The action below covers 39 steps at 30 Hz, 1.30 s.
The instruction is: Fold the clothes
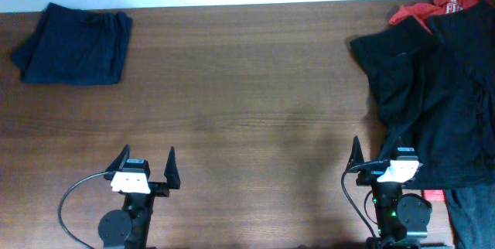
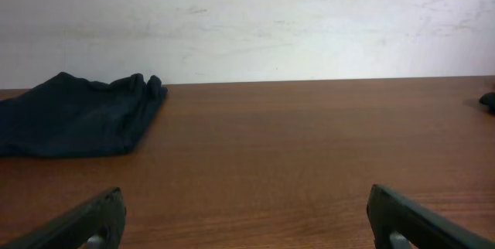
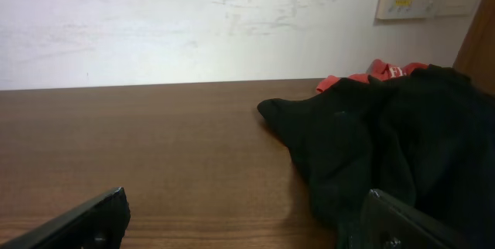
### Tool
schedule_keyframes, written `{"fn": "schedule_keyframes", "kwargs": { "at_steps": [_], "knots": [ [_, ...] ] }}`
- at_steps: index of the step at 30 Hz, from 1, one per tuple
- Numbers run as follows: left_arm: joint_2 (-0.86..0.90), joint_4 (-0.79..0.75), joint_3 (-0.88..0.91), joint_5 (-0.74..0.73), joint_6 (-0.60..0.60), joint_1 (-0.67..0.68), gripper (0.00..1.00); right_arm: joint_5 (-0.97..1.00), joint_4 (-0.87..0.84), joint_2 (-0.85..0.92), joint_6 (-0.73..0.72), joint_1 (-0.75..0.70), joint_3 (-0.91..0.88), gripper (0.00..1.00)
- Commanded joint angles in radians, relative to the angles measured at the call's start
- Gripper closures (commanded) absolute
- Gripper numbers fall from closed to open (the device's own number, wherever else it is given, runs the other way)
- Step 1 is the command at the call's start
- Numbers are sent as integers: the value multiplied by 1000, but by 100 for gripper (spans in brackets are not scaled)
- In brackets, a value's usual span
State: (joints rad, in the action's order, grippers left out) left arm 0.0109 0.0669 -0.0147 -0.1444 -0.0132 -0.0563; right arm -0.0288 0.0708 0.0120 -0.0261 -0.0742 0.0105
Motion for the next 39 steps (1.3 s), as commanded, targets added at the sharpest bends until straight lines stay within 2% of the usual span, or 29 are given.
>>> {"fn": "schedule_keyframes", "kwargs": {
  "at_steps": [1, 6, 10, 11, 12, 14, 18, 20, 23, 25, 27, 30, 34, 37, 39],
  "knots": [
    [-5, 2, 6, 4, -10, 3, 1, -20, 4, -6, 0, -5, -5, 1],
    [-5, 2, 6, 4, -10, 3, 1, -21, 3, -6, 0, -5, -5, 1],
    [-5, 2, 6, 4, -10, 3, 1, -104, -6, -6, -42, -5, -5, 1],
    [-5, 2, 6, 4, -10, 3, 1, -215, -19, -6, -47, -5, -5, 1],
    [-5, 2, 6, 4, -10, 3, 1, -322, -37, -6, -100, -5, -5, 1],
    [-5, 2, 6, 4, -10, 3, 1, -534, -68, -6, -307, -5, -5, 1],
    [-5, 2, 6, 4, -10, 3, 1, -599, -93, -6, -712, -5, -5, 1],
    [-5, 2, 6, 4, -10, 3, 1, -732, -33, -6, -749, -5, -5, 1],
    [-5, 2, 6, 4, -10, 3, 1, -718, -37, -6, -800, -5, -5, 1],
    [-5, 2, 6, 4, -10, 3, 1, -800, -204, -6, -798, -5, -5, 1],
    [-5, 2, 6, 4, -10, 3, 1, -796, -330, -6, -798, -5, 27, 1],
    [-5, 2, 6, 4, -10, 3, 1, -779, -319, 8, -740, -6, 173, 2],
    [-5, 2, 6, 4, -10, 3, 1, -742, -102, 158, -547, -6, 463, 1],
    [-5, 2, 6, 4, -10, 3, 1, -680, 126, 374, -382, -6, 724, 1],
    [-5, 2, 6, 4, -10, 3, 1, -560, 297, 544, -269, -6, 904, 1]
  ]
}}
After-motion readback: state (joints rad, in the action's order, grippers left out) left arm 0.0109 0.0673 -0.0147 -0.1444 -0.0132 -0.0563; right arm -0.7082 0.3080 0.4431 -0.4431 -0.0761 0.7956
